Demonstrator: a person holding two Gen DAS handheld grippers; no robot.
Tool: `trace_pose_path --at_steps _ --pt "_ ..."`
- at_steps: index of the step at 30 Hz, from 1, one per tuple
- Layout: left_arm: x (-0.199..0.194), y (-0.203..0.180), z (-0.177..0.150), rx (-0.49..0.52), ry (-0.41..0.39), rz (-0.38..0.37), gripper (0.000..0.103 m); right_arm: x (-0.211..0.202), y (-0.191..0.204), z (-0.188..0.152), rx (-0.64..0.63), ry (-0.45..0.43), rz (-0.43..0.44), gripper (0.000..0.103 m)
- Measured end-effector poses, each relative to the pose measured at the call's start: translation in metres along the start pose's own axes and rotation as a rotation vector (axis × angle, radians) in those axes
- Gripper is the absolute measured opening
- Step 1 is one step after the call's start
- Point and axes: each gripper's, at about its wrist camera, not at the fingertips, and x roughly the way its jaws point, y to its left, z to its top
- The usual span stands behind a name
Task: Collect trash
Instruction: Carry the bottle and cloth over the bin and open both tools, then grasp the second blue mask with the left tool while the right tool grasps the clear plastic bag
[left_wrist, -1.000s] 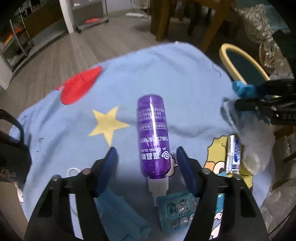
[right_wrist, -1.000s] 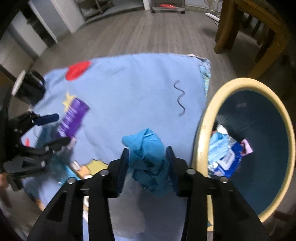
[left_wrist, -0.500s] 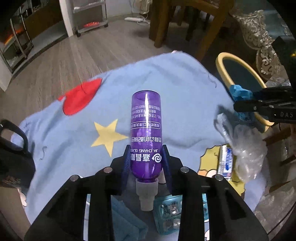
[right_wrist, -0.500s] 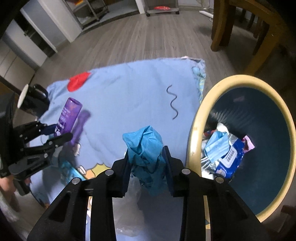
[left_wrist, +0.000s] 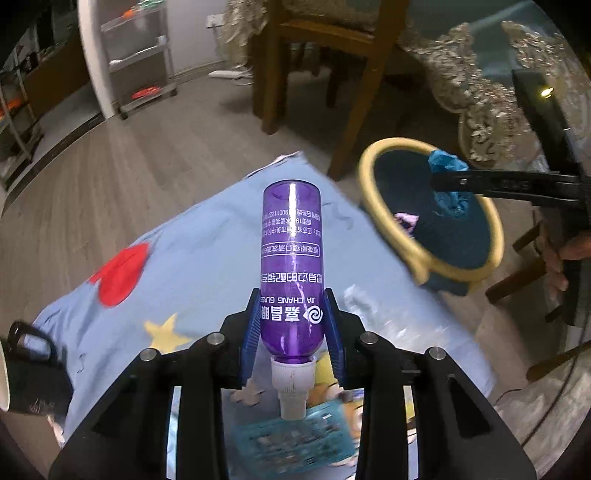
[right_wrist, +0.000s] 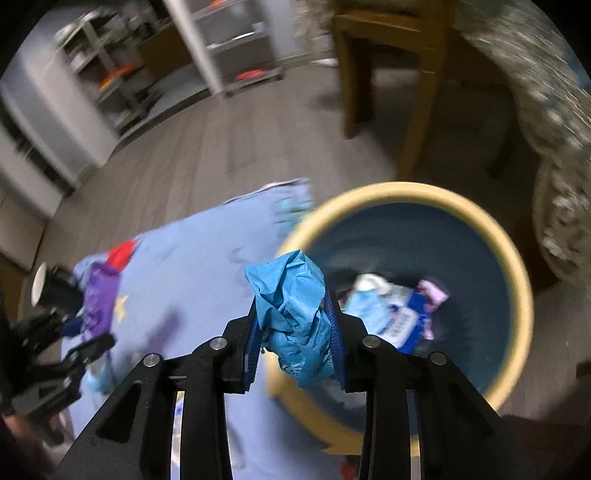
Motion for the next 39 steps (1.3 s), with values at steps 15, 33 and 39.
trace_pose_path --at_steps 15,33,39 --pt "0.031 -0.125 0.068 0.211 -0.03 -0.143 0.031 -0.009 -0.11 -0.02 0.426 -0.067 -0.068 0.034" --pt "-0.055 -0.053 0.043 0.057 -0.136 0.0 0.074 -0.069 -0.068 -0.003 0.332 -0.171 -0.036 0.091" --pt "-0.109 -0.019 0.004 -0.02 -0.174 0.059 0.078 -0.108 -0.017 0.001 0.223 -0.214 -0.013 0.093"
